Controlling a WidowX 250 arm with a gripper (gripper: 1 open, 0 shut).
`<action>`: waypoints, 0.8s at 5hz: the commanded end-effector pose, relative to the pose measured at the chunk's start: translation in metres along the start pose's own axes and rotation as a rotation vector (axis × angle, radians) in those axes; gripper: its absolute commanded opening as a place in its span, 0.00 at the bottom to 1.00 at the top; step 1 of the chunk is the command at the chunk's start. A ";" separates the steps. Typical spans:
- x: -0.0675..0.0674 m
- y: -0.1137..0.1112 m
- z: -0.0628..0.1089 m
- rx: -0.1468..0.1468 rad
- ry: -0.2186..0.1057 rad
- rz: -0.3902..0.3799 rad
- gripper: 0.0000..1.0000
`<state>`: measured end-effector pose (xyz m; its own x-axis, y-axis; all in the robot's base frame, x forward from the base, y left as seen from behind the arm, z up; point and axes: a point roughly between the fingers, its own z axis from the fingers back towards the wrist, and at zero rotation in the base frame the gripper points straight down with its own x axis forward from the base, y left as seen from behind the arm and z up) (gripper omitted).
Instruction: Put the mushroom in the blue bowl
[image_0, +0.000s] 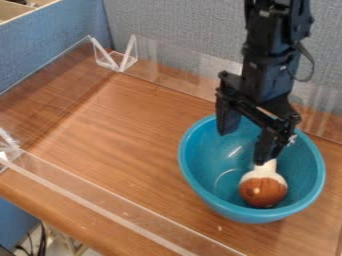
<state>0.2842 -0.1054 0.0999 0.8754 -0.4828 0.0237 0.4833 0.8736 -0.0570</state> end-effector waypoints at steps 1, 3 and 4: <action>0.003 -0.005 0.011 0.013 -0.059 -0.014 1.00; 0.003 -0.005 0.000 0.016 -0.052 -0.011 1.00; 0.002 -0.006 -0.004 0.016 -0.053 -0.010 1.00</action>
<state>0.2812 -0.1085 0.0877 0.8762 -0.4798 0.0461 0.4817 0.8750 -0.0486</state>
